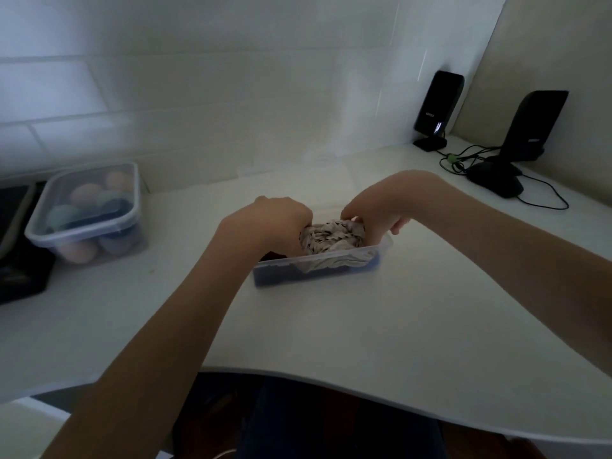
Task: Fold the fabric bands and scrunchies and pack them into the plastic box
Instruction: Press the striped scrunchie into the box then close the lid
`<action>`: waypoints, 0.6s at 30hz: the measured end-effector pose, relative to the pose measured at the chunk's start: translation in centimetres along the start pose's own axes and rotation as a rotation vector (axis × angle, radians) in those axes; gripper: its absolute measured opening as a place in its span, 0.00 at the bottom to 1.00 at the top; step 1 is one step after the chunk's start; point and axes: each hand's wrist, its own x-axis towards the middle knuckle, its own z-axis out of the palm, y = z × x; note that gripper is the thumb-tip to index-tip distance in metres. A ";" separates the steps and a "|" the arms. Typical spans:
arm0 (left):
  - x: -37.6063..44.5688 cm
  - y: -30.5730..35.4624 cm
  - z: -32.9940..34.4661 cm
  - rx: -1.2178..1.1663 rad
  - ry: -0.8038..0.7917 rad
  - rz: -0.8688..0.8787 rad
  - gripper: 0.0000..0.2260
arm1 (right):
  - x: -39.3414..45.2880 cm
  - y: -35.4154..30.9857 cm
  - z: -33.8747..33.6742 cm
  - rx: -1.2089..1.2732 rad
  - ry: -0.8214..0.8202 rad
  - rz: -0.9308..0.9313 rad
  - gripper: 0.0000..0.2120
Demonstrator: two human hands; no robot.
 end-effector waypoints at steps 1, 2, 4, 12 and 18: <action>0.1 0.0 0.0 0.008 -0.010 -0.007 0.23 | 0.2 -0.4 -0.1 -0.038 -0.019 0.002 0.23; 0.3 0.0 0.1 0.017 -0.014 -0.013 0.21 | 0.5 -0.7 -0.2 -0.073 -0.035 0.002 0.22; 0.5 0.1 0.5 0.029 -0.017 -0.019 0.15 | 0.9 -1.2 -0.1 -0.104 -0.051 0.007 0.21; 0.6 0.0 1.0 0.018 -0.016 -0.013 0.11 | 0.6 0.0 0.7 0.043 0.010 -0.004 0.13; 0.4 -0.1 0.9 0.001 -0.024 -0.006 0.13 | -0.8 0.3 -0.1 0.042 0.167 -0.051 0.26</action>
